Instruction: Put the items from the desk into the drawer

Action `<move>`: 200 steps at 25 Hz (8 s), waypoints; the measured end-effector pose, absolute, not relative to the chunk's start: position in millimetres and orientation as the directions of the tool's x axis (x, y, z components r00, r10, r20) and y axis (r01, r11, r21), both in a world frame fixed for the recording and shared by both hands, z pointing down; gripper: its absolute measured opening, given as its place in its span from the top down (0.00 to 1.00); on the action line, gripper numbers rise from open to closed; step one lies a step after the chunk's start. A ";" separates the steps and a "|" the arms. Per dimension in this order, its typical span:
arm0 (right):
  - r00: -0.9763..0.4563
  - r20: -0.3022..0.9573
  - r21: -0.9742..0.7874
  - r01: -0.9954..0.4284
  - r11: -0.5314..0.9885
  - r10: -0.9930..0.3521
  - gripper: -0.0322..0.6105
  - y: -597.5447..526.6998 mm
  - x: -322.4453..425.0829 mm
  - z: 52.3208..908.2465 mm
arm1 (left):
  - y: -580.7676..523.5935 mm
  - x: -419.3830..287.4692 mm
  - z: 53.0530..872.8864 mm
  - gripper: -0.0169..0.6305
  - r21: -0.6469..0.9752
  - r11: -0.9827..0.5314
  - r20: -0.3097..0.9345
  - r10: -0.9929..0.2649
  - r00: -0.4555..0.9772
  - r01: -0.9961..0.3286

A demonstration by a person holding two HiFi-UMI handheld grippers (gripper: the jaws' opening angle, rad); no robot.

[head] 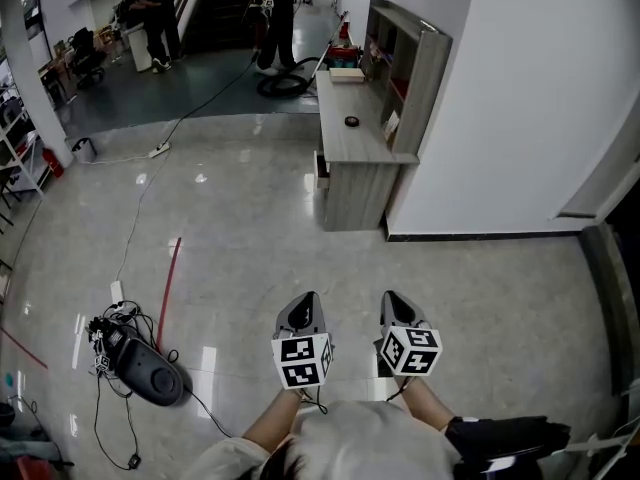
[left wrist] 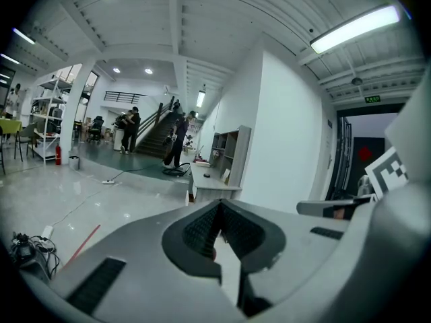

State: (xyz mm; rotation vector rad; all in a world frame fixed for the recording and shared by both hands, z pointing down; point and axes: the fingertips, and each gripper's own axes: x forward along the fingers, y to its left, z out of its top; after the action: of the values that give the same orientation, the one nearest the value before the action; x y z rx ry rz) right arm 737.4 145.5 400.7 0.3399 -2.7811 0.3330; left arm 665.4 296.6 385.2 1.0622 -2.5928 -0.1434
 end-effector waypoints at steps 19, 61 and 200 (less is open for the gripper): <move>-0.897 0.398 -0.185 -0.286 0.940 -0.195 0.95 203.6 638.7 425.4 | 363.3 558.8 415.4 0.97 0.232 0.734 0.320 -0.677 -0.663 -0.638; -0.883 0.456 -0.239 -0.242 0.940 -0.112 0.95 54.9 371.1 459.8 | 204.9 309.7 430.4 0.97 0.195 0.746 0.397 -0.653 -0.645 -0.636; -0.323 0.608 -0.250 -0.945 0.212 -0.725 0.95 -125.5 -112.3 516.8 | -127.5 -253.9 501.9 0.97 0.240 -0.282 0.490 -0.791 0.367 -0.929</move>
State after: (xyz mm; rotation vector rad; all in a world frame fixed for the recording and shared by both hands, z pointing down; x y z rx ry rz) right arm -112.3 -125.5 516.8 1.5563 -2.1330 0.8435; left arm -253.9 -127.5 501.9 2.1490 -1.4857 0.3791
